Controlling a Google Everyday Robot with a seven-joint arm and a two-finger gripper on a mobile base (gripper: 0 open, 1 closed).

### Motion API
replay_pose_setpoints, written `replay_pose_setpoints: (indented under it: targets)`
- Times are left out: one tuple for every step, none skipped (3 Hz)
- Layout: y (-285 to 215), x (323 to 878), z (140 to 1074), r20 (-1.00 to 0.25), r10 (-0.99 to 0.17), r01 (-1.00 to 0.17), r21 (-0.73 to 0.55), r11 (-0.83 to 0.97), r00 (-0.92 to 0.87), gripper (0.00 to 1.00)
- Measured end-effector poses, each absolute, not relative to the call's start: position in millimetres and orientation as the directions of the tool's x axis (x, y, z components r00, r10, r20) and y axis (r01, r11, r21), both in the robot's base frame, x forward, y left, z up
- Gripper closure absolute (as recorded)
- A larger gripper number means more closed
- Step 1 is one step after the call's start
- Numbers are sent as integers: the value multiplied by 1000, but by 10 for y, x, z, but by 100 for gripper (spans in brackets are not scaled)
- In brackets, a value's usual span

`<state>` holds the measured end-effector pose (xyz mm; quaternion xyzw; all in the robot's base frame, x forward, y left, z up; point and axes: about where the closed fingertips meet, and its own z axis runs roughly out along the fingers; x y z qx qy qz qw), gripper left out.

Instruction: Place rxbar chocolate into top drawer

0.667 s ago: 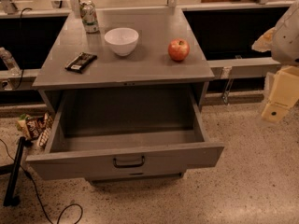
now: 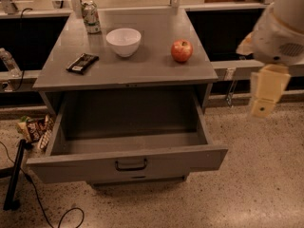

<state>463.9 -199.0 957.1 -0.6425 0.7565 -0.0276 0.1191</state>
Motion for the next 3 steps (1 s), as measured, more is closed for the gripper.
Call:
replay_pose_setpoints:
  targets:
    - [-1433, 5330, 9116, -75, -996, -990, -136, -35, 46, 0]
    - [-1410, 5356, 9111, -78, -996, -989, -143, -38, 49, 0]
    - [-1319, 5466, 9184, -91, -993, -982, -181, -58, 75, 0]
